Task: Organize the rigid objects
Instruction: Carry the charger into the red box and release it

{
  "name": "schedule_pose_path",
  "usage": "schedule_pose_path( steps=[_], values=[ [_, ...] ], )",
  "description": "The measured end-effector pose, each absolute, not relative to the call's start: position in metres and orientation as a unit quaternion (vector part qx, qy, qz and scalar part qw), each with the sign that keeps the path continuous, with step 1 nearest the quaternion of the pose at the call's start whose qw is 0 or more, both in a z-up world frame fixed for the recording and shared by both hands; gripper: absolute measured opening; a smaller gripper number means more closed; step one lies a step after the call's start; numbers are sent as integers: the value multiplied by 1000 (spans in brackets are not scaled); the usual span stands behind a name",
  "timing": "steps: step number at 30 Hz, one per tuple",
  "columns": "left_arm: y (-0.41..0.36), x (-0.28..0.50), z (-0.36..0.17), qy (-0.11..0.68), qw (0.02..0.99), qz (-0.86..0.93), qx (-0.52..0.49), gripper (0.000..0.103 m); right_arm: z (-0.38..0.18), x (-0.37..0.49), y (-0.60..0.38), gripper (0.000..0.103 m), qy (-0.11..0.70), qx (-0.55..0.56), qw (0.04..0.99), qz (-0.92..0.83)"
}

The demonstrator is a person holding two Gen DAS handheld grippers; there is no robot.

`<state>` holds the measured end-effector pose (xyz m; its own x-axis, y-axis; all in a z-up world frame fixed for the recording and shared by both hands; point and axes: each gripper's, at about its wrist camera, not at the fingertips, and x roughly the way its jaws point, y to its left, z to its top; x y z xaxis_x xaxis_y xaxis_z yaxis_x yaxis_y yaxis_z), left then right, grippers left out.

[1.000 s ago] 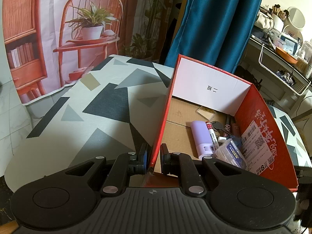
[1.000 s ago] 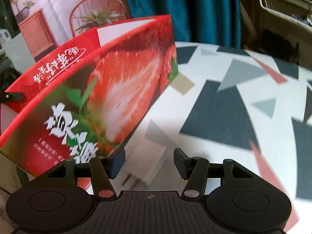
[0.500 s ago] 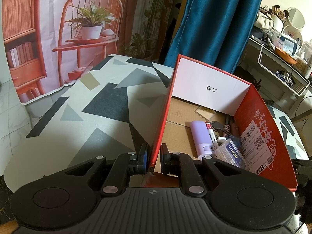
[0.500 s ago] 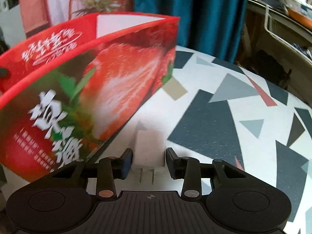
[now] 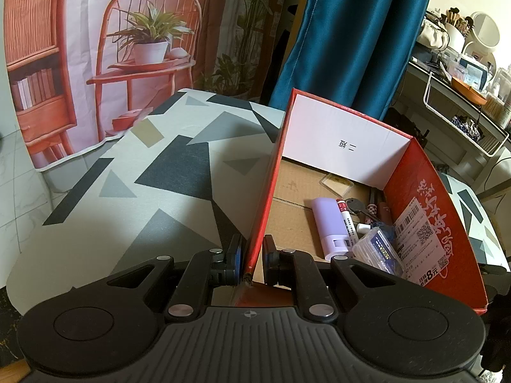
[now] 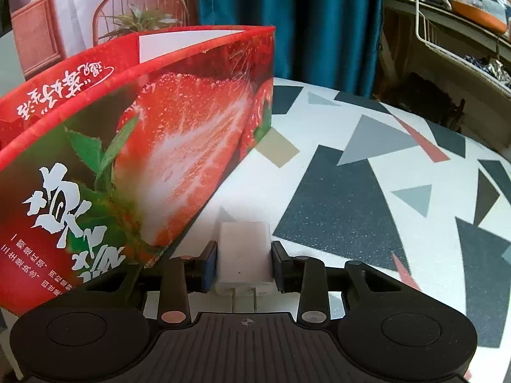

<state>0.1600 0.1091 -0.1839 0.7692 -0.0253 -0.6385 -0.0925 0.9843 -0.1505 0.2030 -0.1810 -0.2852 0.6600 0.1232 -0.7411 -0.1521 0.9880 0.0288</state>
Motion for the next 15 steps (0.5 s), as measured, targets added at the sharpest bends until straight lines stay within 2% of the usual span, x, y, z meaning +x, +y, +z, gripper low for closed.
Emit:
schedule_pose_path(
  steps=[7,15],
  values=[
    [109,160,-184,339,937,18,-87,14,-248,211,-187,32,357,-63,928,88],
    [110,160,-184,339,937,18,-88,14,-178,239,-183,32,284,-100,946,117]
  ],
)
